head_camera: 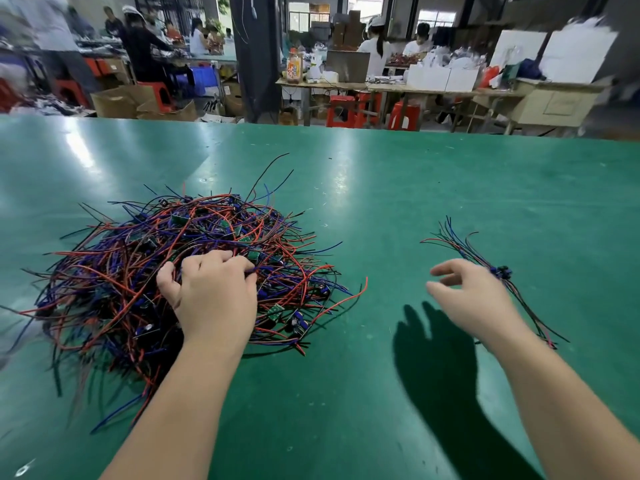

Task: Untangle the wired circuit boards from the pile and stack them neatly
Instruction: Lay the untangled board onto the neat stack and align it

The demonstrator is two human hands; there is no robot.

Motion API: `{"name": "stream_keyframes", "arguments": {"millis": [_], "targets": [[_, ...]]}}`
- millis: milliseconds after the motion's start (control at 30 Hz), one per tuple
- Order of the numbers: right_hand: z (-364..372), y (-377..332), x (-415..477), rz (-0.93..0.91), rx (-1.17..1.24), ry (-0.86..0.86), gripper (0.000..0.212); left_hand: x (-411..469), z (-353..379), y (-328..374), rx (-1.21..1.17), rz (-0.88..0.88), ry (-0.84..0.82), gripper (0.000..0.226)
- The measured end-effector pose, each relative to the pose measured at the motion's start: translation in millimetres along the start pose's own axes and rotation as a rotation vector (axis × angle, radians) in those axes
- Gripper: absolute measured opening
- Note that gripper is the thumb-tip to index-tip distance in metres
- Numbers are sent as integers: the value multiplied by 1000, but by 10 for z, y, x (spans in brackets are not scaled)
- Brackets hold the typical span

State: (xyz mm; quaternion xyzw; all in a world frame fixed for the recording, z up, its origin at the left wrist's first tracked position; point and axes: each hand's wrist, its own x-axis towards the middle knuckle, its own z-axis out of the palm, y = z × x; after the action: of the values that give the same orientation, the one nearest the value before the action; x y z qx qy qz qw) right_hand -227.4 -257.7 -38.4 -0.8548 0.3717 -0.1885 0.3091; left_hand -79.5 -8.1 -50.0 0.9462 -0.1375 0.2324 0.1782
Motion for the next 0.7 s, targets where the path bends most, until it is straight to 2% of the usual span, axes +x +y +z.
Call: {"name": "stream_keyframes", "arguments": {"millis": [133,233,300,367,433,533,600,700], "targets": [[244,-91,-261,-1,157,12,11,-9,-51,36,-120,21,155,9],[403,-197,-462,-97,213,-42,17,-89,-90,182,-196,169,261,7],[462,-290,-574,-166,323,-182,21,-147,-93,287,-265,283,320,7],[488,-370,-664,-184,574,-396,24,-206,-93,361,-339,404,346,7],[523,-413,-727,-217,799,-554,35,-266,-96,412,-473,546,323,7],[572,-479,-785,-342,963,-590,47,-387,-131,516,-680,709,202,11],[568,-511,-818,-402,975,-550,46,-485,-156,600,-795,789,128,15],[498,-531,-872,-458,900,-526,29,-593,-206,686,-912,824,63,16]]}}
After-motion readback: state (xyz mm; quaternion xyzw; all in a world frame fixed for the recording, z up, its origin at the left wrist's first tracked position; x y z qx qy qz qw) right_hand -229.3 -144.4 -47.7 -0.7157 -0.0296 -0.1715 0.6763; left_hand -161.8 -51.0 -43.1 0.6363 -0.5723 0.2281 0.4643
